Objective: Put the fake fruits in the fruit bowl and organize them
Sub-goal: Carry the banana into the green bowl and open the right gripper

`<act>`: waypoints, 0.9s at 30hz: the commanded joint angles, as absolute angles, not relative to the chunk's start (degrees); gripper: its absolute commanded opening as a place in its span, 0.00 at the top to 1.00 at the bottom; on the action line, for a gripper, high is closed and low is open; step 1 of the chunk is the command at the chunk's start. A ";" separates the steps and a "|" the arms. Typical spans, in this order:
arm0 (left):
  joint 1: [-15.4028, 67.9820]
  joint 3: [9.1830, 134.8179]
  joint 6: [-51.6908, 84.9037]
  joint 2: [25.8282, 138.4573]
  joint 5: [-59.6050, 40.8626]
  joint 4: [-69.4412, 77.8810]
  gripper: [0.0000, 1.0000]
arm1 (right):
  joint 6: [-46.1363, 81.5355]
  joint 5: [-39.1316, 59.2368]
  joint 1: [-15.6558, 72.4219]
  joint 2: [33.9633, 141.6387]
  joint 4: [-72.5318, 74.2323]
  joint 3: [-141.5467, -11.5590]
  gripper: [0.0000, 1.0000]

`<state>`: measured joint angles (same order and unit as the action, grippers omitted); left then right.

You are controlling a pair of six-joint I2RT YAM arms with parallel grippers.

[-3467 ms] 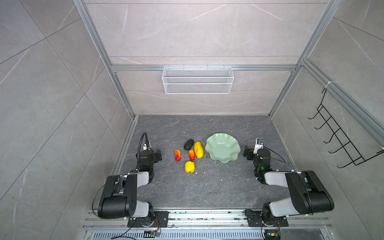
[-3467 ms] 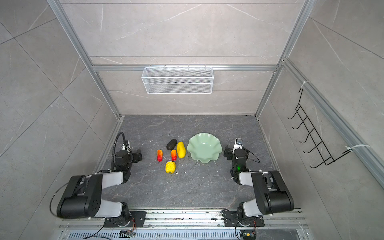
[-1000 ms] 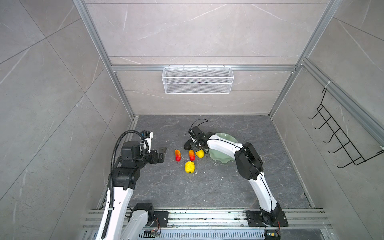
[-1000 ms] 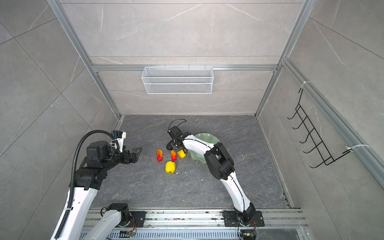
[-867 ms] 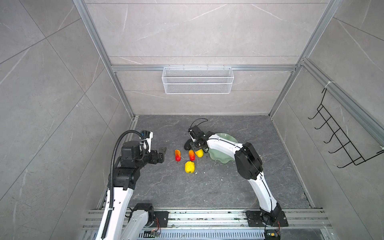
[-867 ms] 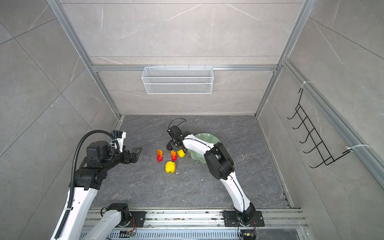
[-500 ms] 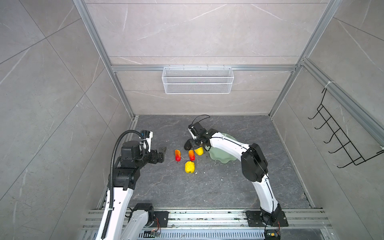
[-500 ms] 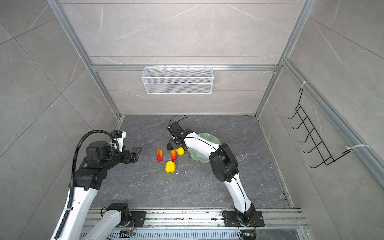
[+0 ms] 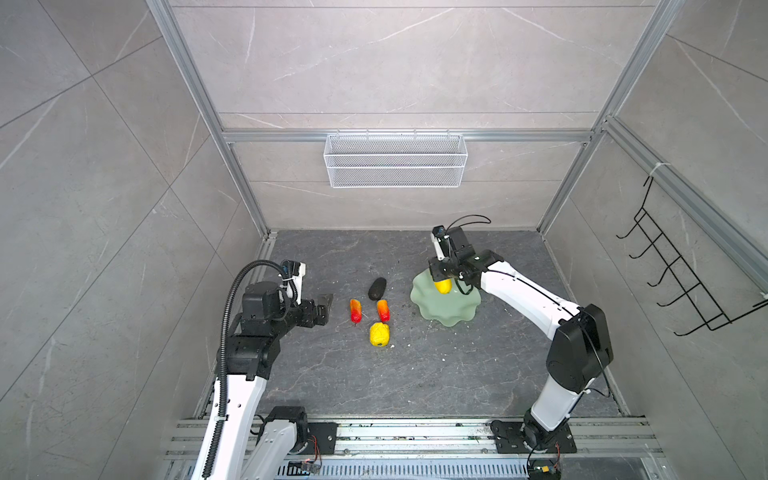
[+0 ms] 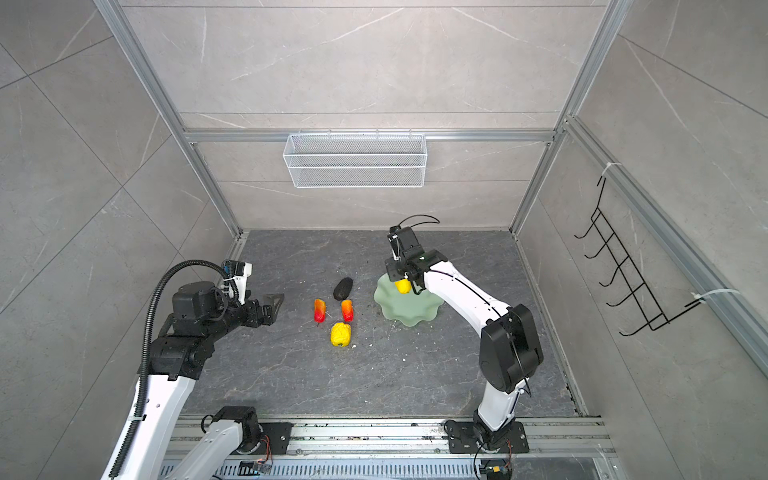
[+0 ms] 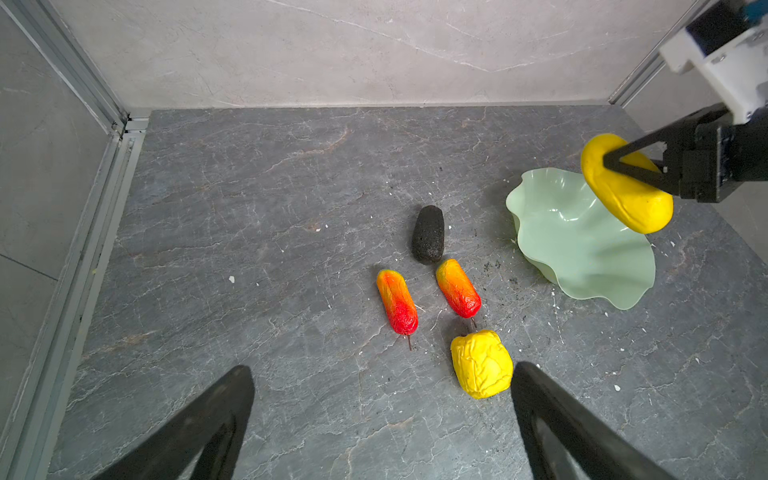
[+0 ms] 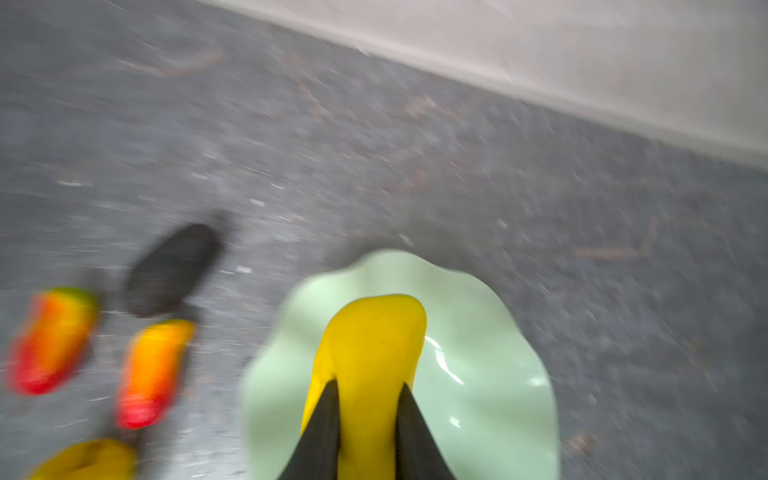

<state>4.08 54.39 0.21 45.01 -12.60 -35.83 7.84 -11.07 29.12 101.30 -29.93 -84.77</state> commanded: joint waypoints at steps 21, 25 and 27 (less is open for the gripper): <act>3.82 53.42 -1.96 42.81 -15.03 -33.10 0.00 | 3.56 -17.40 24.16 110.74 -21.05 -76.22 0.71; 3.85 53.35 -1.94 42.89 -14.94 -33.09 0.00 | 3.55 -16.97 24.18 110.16 -21.56 -76.58 0.58; 3.80 53.42 -2.00 42.89 -14.44 -33.07 0.00 | 3.19 -17.08 24.21 109.11 -22.46 -76.92 0.48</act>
<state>4.08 53.54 -0.69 43.46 -13.87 -35.51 3.49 -16.16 24.29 109.95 -21.98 -75.99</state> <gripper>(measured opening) 0.999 0.501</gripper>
